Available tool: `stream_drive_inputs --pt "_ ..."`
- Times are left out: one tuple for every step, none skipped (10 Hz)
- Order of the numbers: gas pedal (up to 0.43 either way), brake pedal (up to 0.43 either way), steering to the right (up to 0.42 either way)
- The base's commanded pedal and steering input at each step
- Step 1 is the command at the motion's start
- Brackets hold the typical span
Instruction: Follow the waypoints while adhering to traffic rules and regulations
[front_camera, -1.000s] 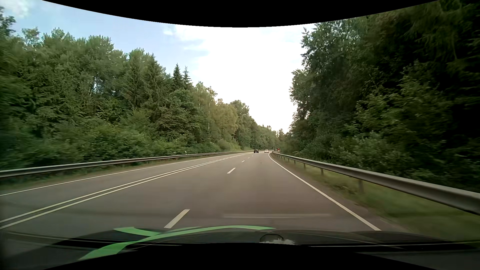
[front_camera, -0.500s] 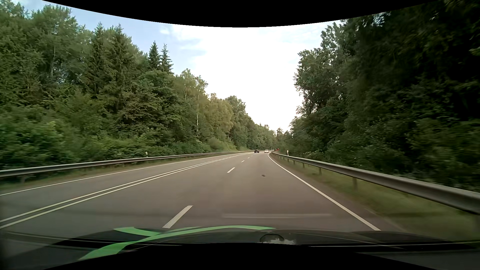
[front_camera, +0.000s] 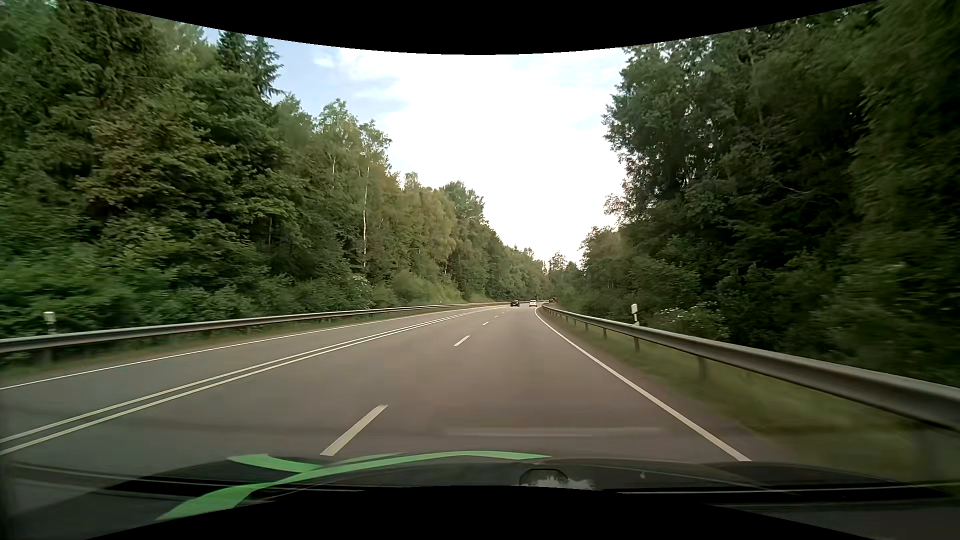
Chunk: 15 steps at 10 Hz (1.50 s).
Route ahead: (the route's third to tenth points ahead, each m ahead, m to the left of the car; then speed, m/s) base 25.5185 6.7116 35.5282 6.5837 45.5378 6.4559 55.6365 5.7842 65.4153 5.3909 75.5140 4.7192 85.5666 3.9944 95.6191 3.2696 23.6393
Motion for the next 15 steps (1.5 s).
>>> stream_drive_inputs --pt "0.358 0.000 0.005" --pt "0.358 0.000 0.005" --pt "0.358 0.000 0.005" --pt "0.358 0.000 0.005" --pt "0.358 0.000 0.005" --pt "0.358 0.000 0.005" --pt "0.358 0.000 0.005" --pt "0.358 0.000 0.005" --pt "0.370 0.000 0.005" --pt "0.370 0.000 0.005" --pt "0.370 0.000 0.005" --pt "0.370 0.000 0.005" --pt "0.370 0.000 0.005" --pt "0.370 0.000 0.005" --pt "0.370 0.000 0.005"
